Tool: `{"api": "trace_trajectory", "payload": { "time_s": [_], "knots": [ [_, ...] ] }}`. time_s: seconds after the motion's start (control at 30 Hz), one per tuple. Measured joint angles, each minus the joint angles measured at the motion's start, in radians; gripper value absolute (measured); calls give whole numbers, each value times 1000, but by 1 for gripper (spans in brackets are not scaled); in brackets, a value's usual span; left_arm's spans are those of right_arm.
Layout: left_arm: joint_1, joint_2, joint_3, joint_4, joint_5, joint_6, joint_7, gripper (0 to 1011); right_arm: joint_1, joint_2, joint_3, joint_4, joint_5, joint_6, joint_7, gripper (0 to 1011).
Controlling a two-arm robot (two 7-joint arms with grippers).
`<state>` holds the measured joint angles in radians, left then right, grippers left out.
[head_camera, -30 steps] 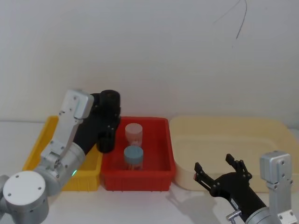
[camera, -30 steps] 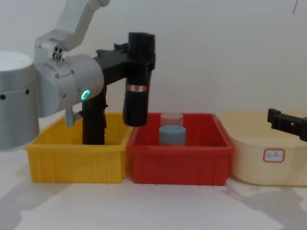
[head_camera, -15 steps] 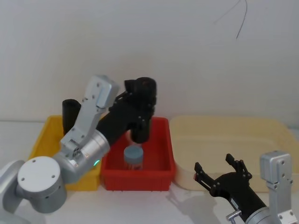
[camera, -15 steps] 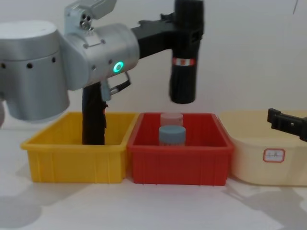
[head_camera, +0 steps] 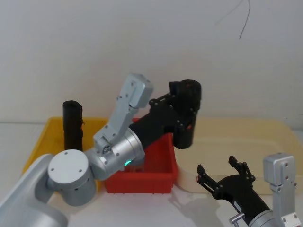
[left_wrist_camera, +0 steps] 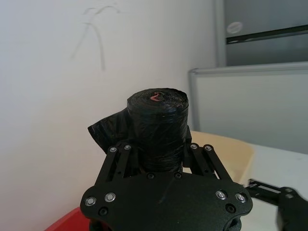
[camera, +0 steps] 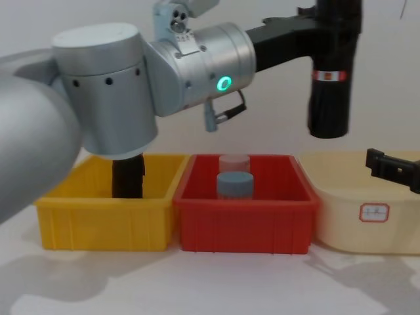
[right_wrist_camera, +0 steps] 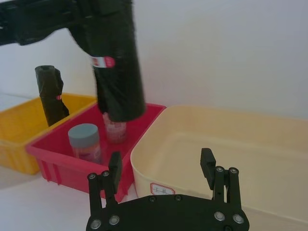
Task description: Pick up the garbage bag with the one hand and transfer it to the other hand.
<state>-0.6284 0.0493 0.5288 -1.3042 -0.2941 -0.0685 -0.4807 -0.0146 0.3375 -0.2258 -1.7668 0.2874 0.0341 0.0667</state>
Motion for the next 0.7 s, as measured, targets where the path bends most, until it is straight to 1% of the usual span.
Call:
{"api": "trace_trajectory", "payload": {
  "time_s": [0.1, 0.2, 0.43, 0.7],
  "knots": [
    [-22, -22, 14, 46, -17, -16, -33, 456, 0, 0, 0, 0, 0, 0, 0, 1000],
    [-35, -35, 23, 78, -26, -26, -46, 456, 0, 0, 0, 0, 0, 0, 0, 1000],
    [-52, -50, 33, 125, -37, -40, -54, 456, 0, 0, 0, 0, 0, 0, 0, 1000],
    [-62, -55, 37, 154, -48, -49, -55, 456, 0, 0, 0, 0, 0, 0, 0, 1000]
  ]
}}
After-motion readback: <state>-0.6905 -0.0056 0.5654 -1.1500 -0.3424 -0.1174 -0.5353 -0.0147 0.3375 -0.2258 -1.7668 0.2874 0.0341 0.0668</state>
